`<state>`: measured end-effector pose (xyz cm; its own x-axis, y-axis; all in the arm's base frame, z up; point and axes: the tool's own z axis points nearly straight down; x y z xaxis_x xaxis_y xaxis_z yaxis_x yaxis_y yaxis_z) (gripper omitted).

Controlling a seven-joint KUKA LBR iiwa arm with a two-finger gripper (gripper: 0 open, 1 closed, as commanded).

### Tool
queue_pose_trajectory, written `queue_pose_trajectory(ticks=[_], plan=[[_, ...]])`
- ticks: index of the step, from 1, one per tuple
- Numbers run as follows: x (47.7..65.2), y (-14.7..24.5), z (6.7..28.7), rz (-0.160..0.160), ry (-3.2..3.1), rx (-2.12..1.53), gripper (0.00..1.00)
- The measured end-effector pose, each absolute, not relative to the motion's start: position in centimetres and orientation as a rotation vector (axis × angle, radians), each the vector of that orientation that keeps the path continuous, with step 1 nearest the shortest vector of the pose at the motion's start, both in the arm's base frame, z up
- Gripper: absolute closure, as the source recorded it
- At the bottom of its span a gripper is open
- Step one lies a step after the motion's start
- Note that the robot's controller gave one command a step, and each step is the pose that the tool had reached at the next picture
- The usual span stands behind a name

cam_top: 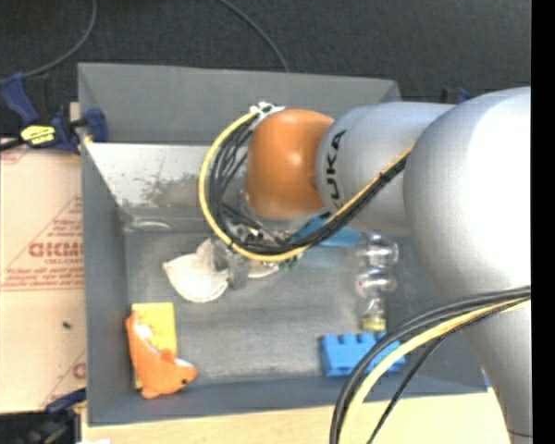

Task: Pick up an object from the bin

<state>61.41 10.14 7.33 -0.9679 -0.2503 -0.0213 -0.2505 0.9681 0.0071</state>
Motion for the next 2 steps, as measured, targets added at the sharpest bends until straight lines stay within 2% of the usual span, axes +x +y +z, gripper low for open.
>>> queue_pose_trajectory(ticks=[2], plan=[[61.73,10.82,7.27,0.018,3.092,-0.362,1.0]])
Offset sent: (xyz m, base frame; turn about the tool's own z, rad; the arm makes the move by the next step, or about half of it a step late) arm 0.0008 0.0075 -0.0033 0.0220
